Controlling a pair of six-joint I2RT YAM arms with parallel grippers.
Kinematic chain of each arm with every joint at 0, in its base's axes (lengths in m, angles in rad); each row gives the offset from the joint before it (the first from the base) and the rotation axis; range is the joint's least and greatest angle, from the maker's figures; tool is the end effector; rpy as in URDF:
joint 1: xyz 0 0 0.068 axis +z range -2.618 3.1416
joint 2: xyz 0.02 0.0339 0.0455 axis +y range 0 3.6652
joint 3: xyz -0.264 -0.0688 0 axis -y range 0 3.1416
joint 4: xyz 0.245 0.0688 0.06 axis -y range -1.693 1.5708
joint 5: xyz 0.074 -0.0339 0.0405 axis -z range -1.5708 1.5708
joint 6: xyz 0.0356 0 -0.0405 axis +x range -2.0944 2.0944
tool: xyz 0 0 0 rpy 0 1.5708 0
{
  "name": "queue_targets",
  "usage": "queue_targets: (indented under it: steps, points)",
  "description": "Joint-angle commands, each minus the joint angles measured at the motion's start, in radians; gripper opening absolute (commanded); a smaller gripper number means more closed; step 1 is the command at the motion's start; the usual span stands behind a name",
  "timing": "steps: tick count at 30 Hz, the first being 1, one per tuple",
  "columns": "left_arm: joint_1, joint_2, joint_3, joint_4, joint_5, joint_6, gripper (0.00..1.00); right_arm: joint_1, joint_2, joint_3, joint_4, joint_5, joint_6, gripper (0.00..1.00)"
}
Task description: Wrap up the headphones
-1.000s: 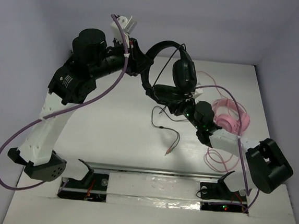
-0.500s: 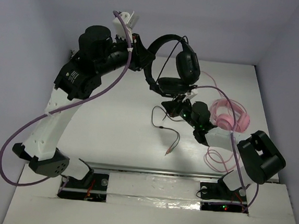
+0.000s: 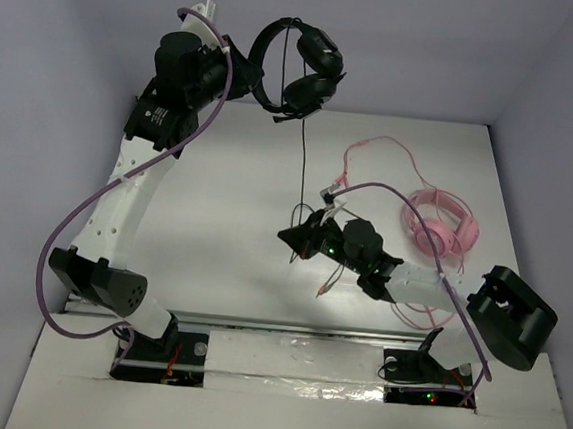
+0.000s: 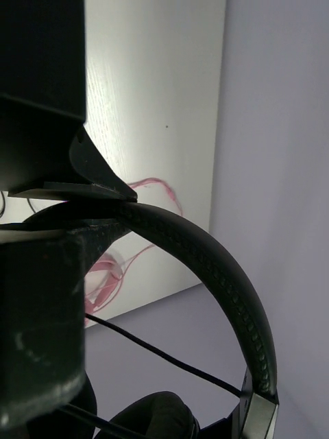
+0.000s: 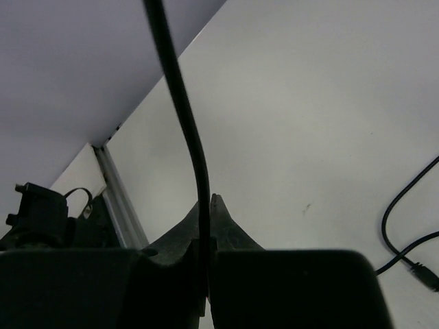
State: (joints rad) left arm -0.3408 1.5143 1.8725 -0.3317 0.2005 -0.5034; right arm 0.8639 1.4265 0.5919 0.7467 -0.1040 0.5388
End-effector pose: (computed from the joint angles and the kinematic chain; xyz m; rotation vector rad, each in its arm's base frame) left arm 0.3014 -0.1144 0.5221 0.0347 1.6032 -0.8174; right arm 0.1920 0.2305 0.2239 -0.3736 1.7512 1.1279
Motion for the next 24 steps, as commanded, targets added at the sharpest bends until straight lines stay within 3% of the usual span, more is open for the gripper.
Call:
queue_targets:
  steps: [1,4,13,19,24]
  points:
    - [0.025,-0.019,-0.033,0.175,-0.023,-0.098,0.0,0.05,-0.04,0.031,-0.07,0.03,-0.003,0.0]
    - [0.025,-0.031,-0.108,0.212,-0.088,-0.112,0.0,0.092,-0.044,0.066,-0.147,0.038,-0.013,0.0]
    - [0.045,-0.016,-0.274,0.354,-0.035,-0.267,0.0,0.162,0.043,0.147,-0.224,0.078,-0.031,0.0]
    - [0.097,0.01,-0.349,0.45,0.122,-0.403,0.0,0.173,0.14,0.198,-0.222,0.098,-0.046,0.0]
    - [0.097,-0.022,-0.419,0.468,0.031,-0.423,0.0,0.192,0.161,0.22,-0.219,0.081,-0.042,0.0]
